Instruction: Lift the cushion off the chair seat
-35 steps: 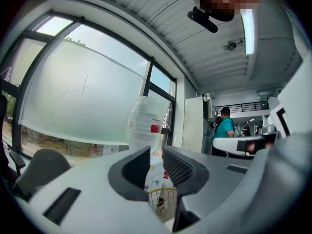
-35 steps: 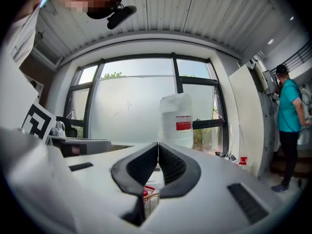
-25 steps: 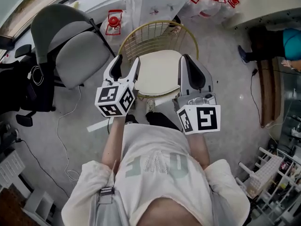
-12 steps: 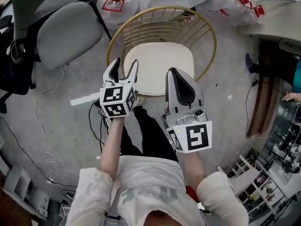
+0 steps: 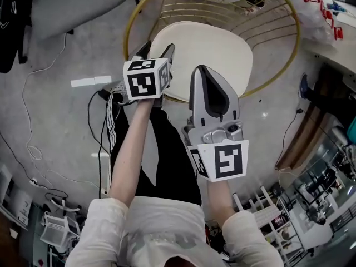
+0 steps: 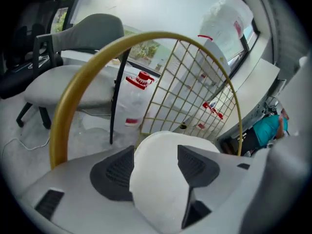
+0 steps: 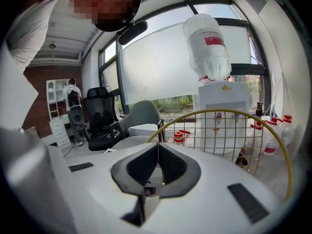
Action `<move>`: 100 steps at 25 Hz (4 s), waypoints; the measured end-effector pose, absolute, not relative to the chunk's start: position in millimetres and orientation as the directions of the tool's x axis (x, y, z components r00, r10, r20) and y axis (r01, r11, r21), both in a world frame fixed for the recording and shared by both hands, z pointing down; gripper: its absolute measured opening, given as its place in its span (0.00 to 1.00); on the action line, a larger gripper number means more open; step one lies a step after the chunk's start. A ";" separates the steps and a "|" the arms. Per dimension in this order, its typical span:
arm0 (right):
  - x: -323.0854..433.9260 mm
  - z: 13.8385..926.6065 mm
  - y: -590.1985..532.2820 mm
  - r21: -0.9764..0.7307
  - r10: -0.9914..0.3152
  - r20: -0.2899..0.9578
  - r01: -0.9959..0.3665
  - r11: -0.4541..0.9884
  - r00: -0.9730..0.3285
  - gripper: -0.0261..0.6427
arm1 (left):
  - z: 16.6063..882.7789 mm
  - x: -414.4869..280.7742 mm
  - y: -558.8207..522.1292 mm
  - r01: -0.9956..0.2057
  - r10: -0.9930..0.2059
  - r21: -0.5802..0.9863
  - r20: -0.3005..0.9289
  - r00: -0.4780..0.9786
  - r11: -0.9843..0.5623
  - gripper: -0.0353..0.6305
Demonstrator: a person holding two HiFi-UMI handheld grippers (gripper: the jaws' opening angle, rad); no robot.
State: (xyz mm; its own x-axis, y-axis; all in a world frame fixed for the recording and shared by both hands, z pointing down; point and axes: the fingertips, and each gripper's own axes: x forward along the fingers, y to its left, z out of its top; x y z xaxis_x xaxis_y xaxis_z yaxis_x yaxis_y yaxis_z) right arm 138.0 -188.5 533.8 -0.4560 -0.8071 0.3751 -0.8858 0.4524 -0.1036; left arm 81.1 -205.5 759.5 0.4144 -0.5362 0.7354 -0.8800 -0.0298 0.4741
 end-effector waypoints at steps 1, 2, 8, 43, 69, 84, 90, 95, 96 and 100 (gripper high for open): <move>132.6 538.4 -184.2 -0.106 -0.799 0.378 -0.879 0.465 -0.468 0.07 | 769.9 77.5 -204.9 -0.881 -0.530 0.473 0.746 0.404 -0.007 0.46; 128.3 542.3 -179.5 -0.109 -0.791 0.381 -0.873 0.476 -0.478 0.07 | 779.7 74.9 -204.4 -0.883 -0.523 0.470 0.755 0.395 0.012 0.46; 110.6 558.0 -158.0 -0.150 -0.743 0.399 -0.838 0.525 -0.537 0.07 | 825.3 70.8 -205.1 -0.898 -0.435 0.436 0.821 0.369 0.061 0.46; 99.0 556.9 -160.0 -0.190 -0.734 0.433 -0.849 0.492 -0.523 0.07 | 830.9 72.0 -206.9 -0.909 -0.316 0.411 0.873 0.372 0.068 0.32; 116.8 492.2 -179.1 -0.119 -0.813 0.379 -0.895 0.431 -0.442 0.07 | 706.5 69.3 -211.9 -0.908 -0.464 0.417 0.796 0.390 -0.047 0.11; 159.2 369.4 -186.3 -0.014 -0.935 0.274 -0.973 0.228 -0.223 0.07 | 569.0 89.8 -225.4 -0.895 -0.516 0.383 0.732 0.444 -0.227 0.10; 180.2 325.6 -186.4 -0.037 -0.967 0.210 -0.989 0.142 -0.147 0.07 | 496.0 98.3 -231.9 -0.877 -0.568 0.338 0.669 0.479 -0.342 0.10; 182.1 277.6 -188.9 -0.025 -0.987 0.094 -0.992 0.127 -0.129 0.07 | 403.0 87.7 -251.9 -0.874 -0.693 0.266 0.534 0.485 -0.406 0.10; 182.3 267.2 -188.0 -0.021 -0.989 0.073 -0.992 0.127 -0.128 0.07 | 381.6 85.7 -254.0 -0.872 -0.718 0.266 0.496 0.489 -0.411 0.10; 179.2 228.2 -185.6 -0.007 -0.992 -0.005 -0.992 0.129 -0.129 0.07 | 291.4 76.5 -258.5 -0.861 -0.804 0.265 0.318 0.502 -0.433 0.10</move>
State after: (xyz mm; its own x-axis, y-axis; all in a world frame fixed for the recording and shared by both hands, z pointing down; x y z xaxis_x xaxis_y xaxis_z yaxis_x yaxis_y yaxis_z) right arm 179.2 -185.6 228.2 -0.1291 -0.9916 -0.0048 -0.9916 0.1291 -0.0072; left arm 76.5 -258.5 291.4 0.5022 -0.8043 0.3177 -0.8614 -0.4330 0.2655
